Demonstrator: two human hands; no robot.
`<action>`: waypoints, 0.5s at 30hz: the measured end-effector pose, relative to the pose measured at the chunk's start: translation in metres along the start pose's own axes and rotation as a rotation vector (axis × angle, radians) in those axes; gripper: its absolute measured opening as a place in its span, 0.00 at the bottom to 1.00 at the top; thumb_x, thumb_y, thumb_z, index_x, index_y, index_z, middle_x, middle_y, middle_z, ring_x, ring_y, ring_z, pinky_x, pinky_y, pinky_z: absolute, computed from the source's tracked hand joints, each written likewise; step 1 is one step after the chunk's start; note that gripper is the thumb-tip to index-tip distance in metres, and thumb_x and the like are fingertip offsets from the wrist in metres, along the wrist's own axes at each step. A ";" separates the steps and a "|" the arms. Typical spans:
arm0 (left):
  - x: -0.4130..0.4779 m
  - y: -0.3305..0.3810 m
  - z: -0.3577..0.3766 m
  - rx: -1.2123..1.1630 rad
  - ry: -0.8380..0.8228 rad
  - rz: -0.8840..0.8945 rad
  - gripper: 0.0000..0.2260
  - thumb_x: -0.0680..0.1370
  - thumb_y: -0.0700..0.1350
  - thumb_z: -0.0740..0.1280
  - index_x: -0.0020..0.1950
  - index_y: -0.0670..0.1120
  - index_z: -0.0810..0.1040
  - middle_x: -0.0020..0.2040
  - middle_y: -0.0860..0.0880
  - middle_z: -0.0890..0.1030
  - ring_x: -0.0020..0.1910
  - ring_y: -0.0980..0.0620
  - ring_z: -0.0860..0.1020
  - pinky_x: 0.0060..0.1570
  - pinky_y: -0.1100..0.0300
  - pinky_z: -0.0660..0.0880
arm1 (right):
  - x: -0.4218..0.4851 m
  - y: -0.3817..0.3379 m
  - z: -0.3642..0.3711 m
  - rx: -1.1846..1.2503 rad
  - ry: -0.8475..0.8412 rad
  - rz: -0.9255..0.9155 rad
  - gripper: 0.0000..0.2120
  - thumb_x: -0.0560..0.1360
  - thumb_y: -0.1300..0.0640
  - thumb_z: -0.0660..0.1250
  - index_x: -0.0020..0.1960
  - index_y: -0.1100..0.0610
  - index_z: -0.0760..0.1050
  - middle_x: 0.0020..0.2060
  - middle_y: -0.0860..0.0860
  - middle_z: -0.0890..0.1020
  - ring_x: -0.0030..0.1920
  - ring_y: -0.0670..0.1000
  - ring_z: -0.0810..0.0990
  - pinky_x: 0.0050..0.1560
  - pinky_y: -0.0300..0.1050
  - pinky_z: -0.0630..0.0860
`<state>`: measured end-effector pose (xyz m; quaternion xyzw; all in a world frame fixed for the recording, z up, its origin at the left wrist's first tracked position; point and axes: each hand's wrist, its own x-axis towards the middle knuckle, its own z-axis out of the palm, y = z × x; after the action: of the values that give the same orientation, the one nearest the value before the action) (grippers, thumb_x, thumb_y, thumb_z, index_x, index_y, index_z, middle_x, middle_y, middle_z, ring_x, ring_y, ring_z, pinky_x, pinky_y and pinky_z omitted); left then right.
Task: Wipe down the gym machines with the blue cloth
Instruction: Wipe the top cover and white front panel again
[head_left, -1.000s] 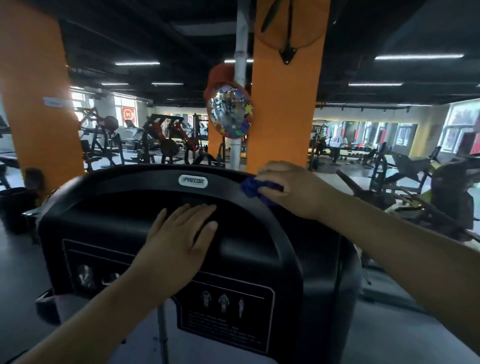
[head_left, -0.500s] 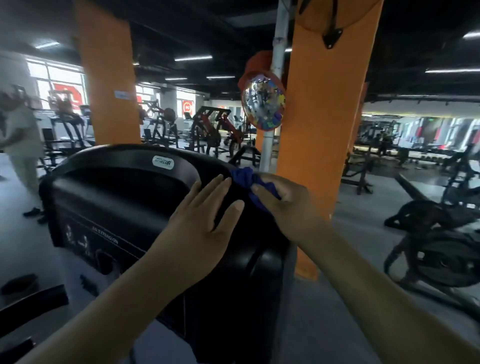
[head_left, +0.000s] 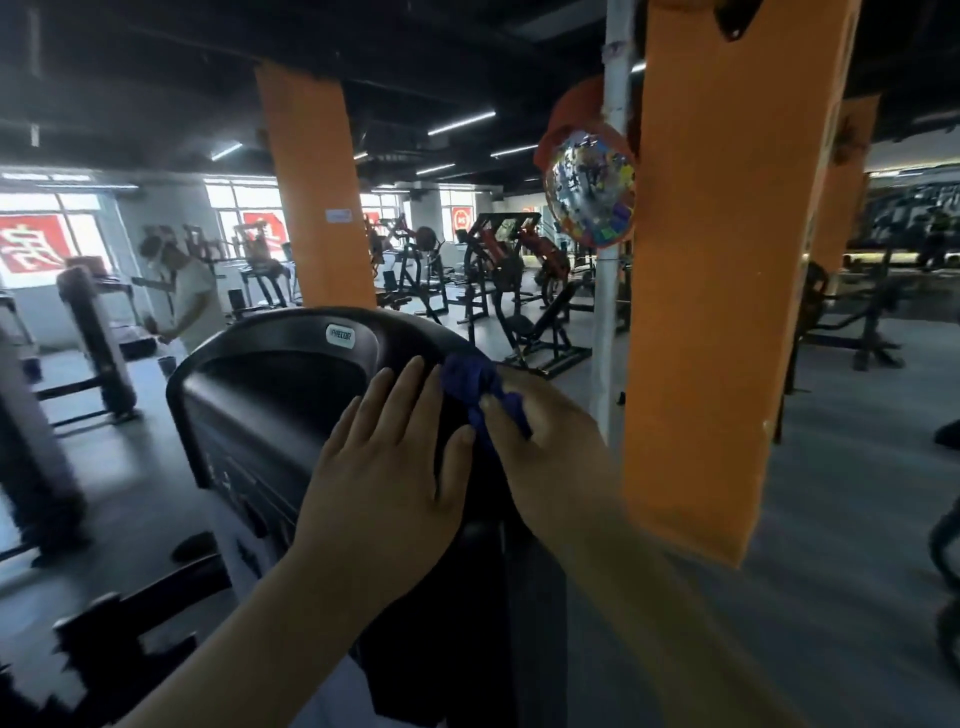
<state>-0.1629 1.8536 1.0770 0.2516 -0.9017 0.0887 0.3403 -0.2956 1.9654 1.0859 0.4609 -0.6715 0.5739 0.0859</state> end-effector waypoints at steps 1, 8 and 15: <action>0.000 0.001 0.000 0.006 0.011 0.001 0.34 0.88 0.63 0.45 0.87 0.45 0.62 0.88 0.45 0.62 0.88 0.44 0.58 0.83 0.39 0.63 | -0.011 0.000 -0.001 0.026 0.025 -0.018 0.11 0.87 0.49 0.66 0.67 0.42 0.81 0.57 0.37 0.84 0.56 0.34 0.80 0.52 0.27 0.73; -0.001 0.000 -0.001 -0.006 -0.021 0.004 0.33 0.88 0.63 0.45 0.88 0.48 0.62 0.88 0.46 0.61 0.88 0.44 0.57 0.84 0.39 0.60 | 0.042 -0.008 0.002 -0.048 -0.107 0.140 0.11 0.86 0.49 0.65 0.58 0.55 0.82 0.46 0.51 0.85 0.48 0.52 0.83 0.53 0.55 0.82; -0.003 0.007 -0.008 -0.030 -0.056 -0.033 0.33 0.87 0.63 0.46 0.88 0.49 0.60 0.88 0.47 0.60 0.88 0.45 0.55 0.86 0.41 0.58 | 0.021 0.007 0.001 0.083 -0.088 0.045 0.10 0.86 0.49 0.67 0.64 0.43 0.83 0.50 0.42 0.86 0.51 0.42 0.83 0.51 0.37 0.80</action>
<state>-0.1602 1.8631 1.0815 0.2637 -0.9079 0.0626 0.3198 -0.3119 1.9529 1.0938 0.4736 -0.6606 0.5820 0.0240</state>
